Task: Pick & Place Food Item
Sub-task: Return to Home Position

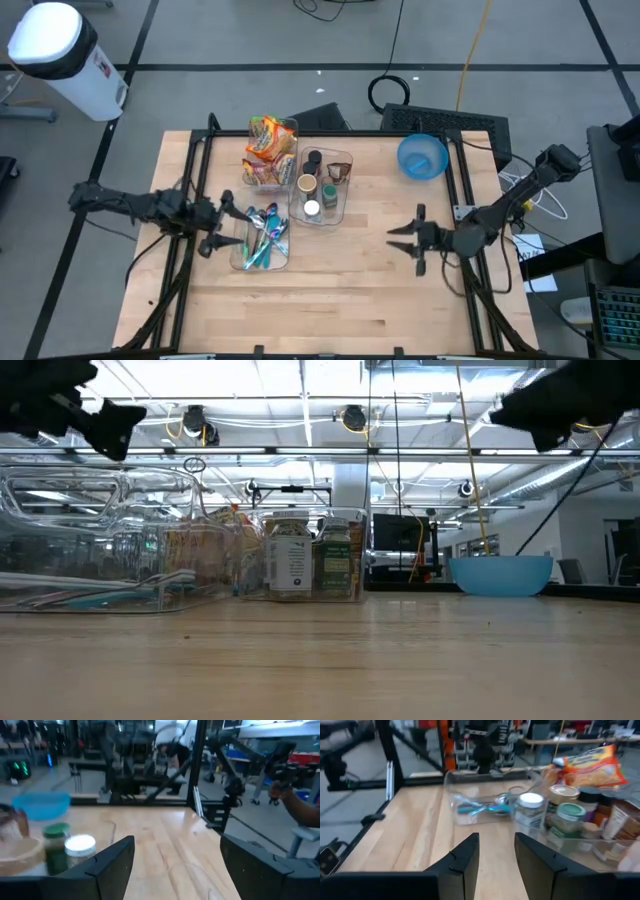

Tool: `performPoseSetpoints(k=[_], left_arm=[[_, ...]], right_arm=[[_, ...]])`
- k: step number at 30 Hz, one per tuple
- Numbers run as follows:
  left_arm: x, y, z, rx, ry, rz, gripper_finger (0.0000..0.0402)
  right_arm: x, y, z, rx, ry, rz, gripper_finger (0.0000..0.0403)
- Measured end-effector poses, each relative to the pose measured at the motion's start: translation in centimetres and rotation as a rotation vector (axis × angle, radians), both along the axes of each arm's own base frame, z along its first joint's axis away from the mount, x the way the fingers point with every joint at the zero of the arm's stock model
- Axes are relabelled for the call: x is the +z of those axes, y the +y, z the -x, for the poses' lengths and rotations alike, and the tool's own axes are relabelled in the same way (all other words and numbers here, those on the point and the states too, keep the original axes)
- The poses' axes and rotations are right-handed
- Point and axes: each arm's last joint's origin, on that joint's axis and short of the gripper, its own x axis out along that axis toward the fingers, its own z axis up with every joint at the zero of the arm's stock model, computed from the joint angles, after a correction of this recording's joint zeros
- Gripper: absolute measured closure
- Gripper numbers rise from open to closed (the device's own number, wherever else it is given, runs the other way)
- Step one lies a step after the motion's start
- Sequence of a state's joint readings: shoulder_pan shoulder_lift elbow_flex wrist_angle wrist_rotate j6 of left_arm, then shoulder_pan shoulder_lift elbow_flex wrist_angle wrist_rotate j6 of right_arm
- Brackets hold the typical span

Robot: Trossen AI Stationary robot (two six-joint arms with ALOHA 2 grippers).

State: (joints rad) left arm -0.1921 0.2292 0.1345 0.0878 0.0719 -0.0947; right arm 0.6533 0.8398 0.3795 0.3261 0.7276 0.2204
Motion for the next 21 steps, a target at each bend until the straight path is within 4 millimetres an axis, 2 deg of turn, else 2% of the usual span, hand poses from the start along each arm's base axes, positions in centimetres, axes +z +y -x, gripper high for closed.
performPoseSetpoints(k=[8, 13, 21], left_arm=[[-0.9, 1.2, 2.0, 0.085, 0.052, -0.023, 0.0097], [-0.8, 1.4, 2.0, 0.107, 0.059, -0.009, 0.01], [-0.6, 1.3, 2.0, 0.067, 0.03, -0.01, 0.0099]], right_arm=[[-2.9, -3.2, 2.6, 0.038, -0.082, -0.057, 0.0287], [-3.1, -4.4, 3.8, 0.111, -0.16, -0.012, 0.0287], [-3.0, -5.8, 5.2, 0.2, -0.179, 0.033, 0.0287]])
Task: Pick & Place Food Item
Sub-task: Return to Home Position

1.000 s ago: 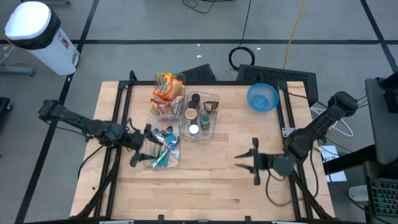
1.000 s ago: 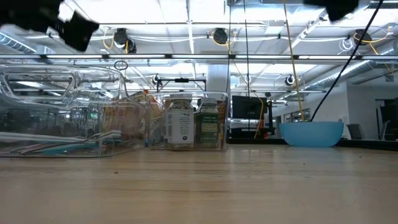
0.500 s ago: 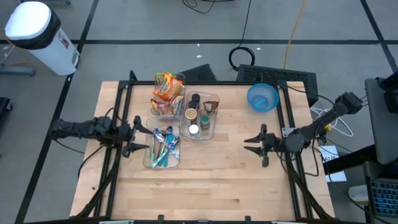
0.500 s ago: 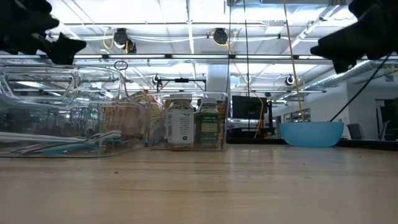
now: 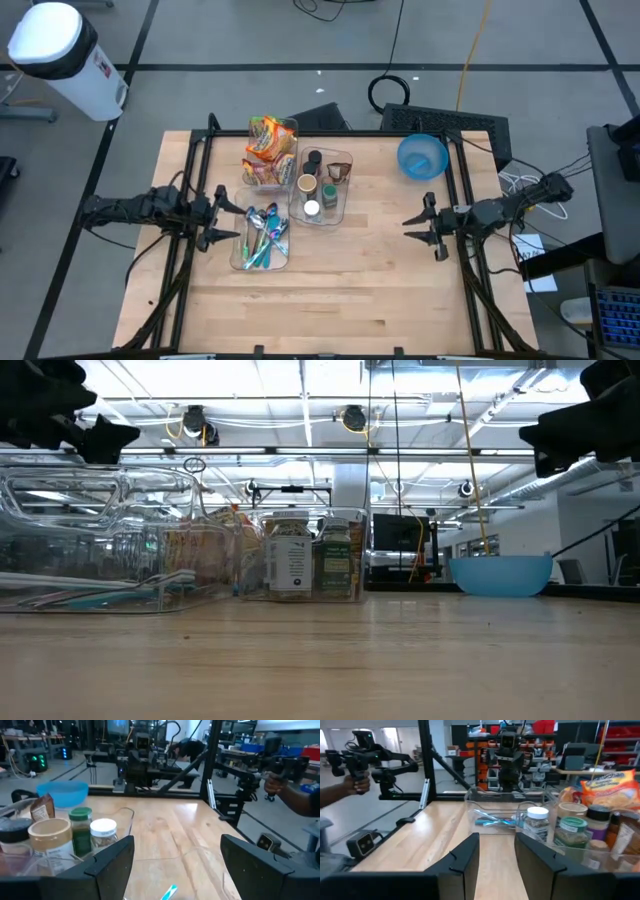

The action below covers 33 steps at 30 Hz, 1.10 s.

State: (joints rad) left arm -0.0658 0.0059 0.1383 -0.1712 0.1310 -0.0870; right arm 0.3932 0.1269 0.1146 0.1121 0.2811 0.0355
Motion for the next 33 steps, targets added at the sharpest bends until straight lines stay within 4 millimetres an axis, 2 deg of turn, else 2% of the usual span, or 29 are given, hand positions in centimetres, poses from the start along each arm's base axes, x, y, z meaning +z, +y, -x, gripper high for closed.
performPoseSetpoints(k=[6, 11, 21, 33], left_arm=[[0.0, 0.1, 0.0, 0.023, -0.007, -0.022, 0.0099], [0.0, 0.1, 0.0, 0.031, -0.009, -0.023, 0.0101], [0.1, 0.1, 0.0, 0.034, -0.012, -0.026, 0.0091], [0.1, 0.1, 0.0, 0.034, -0.012, -0.027, 0.0091]], right_arm=[[0.5, -0.4, 0.9, -0.008, -0.061, 0.056, 0.0287], [1.0, 0.0, 1.2, 0.154, -0.087, 0.103, 0.0287], [-0.7, 0.3, 0.7, 0.195, -0.051, 0.168, 0.0287], [-1.1, 0.3, 0.6, 0.197, -0.042, 0.171, 0.0287]])
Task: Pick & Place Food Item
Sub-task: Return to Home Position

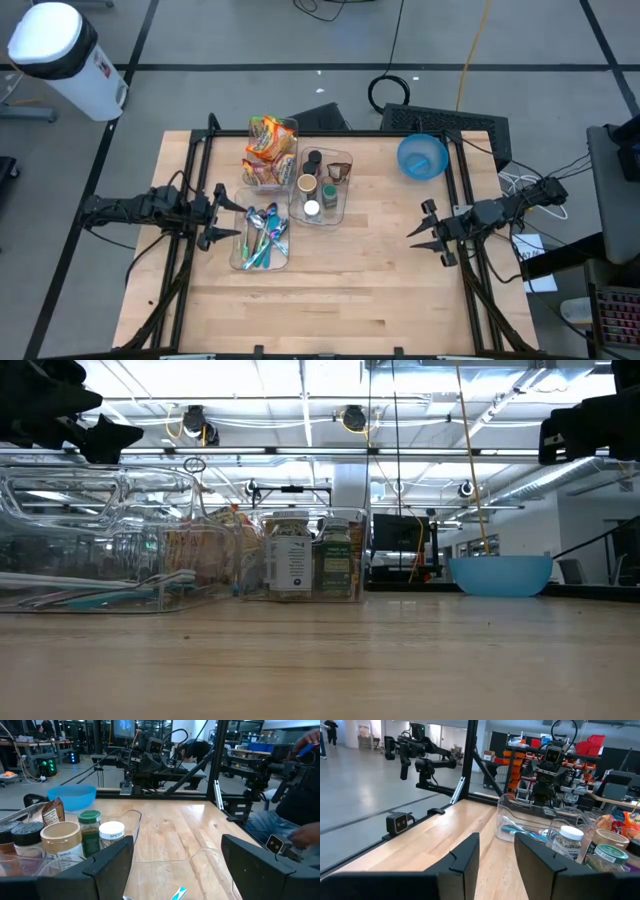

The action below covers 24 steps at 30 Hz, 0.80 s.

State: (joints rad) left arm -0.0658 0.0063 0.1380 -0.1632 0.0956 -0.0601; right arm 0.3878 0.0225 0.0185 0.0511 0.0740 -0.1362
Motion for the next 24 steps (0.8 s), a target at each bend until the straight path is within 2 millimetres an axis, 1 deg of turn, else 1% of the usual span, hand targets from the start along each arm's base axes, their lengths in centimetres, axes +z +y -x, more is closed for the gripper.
performPoseSetpoints(k=[24], left_arm=[[-0.01, 0.0, 0.0, 0.0, 0.0, 0.0, 0.0091]], right_arm=[[0.08, -0.01, 0.0, -0.003, -0.009, -0.004, 0.0287]])
